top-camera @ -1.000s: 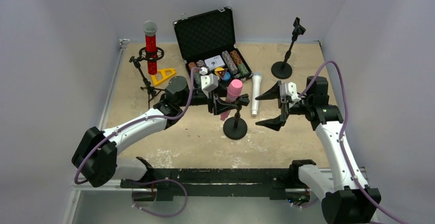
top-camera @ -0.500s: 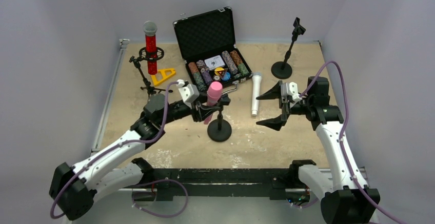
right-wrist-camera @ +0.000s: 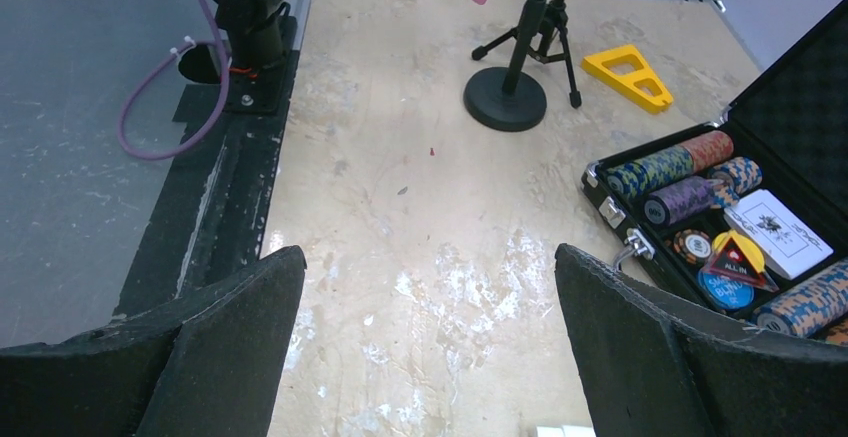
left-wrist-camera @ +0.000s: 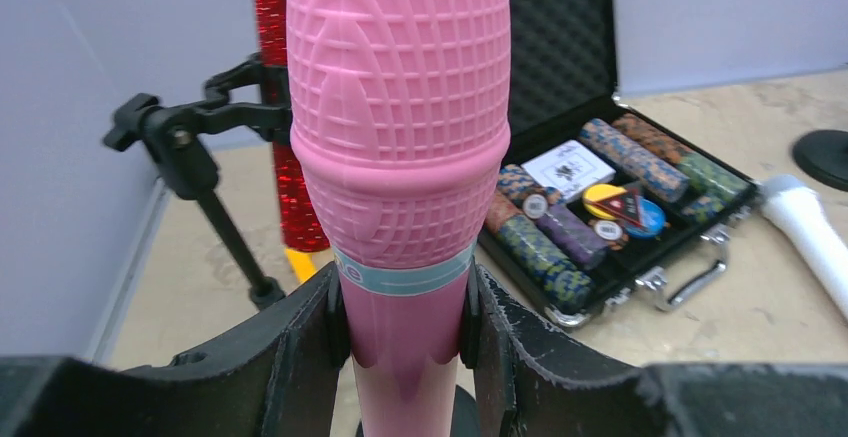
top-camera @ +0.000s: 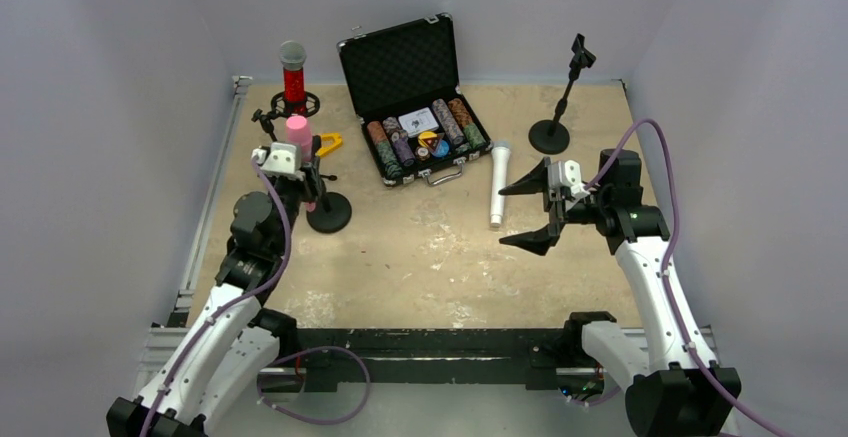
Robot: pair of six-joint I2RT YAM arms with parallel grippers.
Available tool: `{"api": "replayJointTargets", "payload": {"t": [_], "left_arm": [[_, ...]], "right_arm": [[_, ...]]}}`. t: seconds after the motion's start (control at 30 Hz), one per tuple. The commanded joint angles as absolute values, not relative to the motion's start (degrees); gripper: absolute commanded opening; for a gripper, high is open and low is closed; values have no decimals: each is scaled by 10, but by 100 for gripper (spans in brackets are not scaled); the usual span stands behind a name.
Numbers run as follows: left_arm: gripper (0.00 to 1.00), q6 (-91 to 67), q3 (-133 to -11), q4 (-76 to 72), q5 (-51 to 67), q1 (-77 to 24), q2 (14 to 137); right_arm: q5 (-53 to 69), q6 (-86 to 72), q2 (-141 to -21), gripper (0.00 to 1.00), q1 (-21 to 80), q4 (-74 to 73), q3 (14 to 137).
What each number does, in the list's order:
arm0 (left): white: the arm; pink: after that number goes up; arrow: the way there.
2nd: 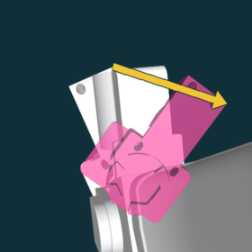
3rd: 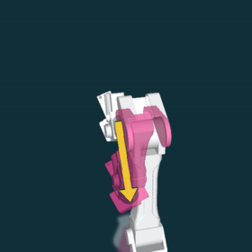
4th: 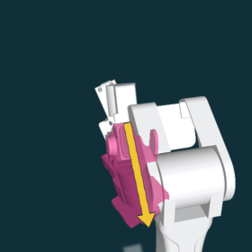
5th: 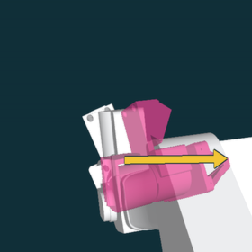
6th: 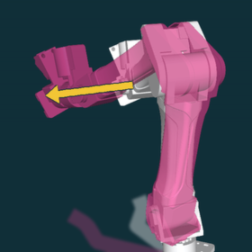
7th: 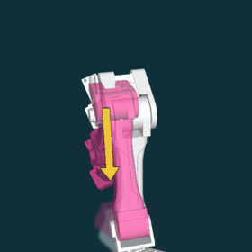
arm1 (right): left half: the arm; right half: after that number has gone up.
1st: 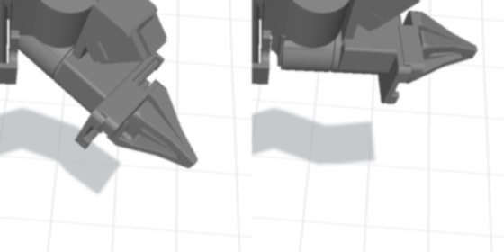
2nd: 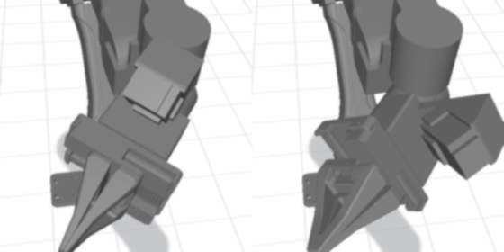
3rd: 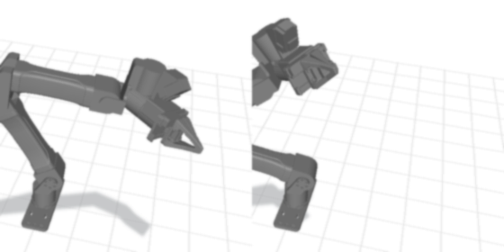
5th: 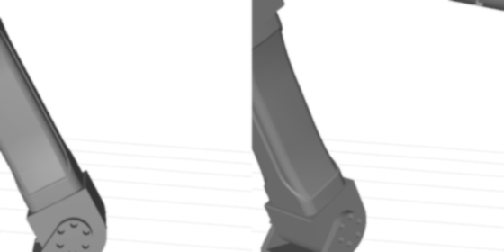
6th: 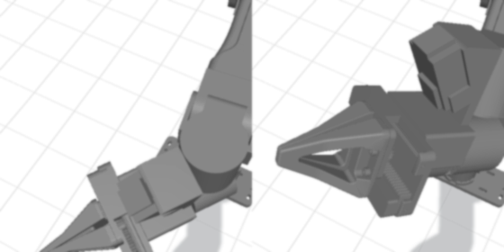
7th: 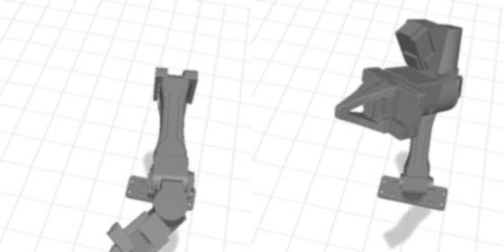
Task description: Attach the microphones to the stand
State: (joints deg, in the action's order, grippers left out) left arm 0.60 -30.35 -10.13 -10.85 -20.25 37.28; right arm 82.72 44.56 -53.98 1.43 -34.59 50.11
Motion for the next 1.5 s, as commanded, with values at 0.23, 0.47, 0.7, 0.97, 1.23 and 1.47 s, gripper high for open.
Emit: {"api": "replayJointTargets", "payload": {"t": [0.23,0.47,0.7,0.97,1.23,1.47], "left_arm": [[15,-31,-324,-147,-144,-145,398],[80,-52,-333,-83,-154,-146,356],[99,-74,-370,-4,-175,-146,304],[100,-122,-469,272,-129,-146,213],[99,-152,-513,400,52,-147,177],[99,-210,-485,371,222,-147,183]], "right_arm": [[853,445,-532,99,6,-334,495],[854,445,-534,99,5,-335,495],[858,444,-533,99,2,-337,497],[825,461,-521,99,-6,-343,494],[791,449,-500,99,-36,-328,487],[733,386,-471,99,-44,-286,480]]}}
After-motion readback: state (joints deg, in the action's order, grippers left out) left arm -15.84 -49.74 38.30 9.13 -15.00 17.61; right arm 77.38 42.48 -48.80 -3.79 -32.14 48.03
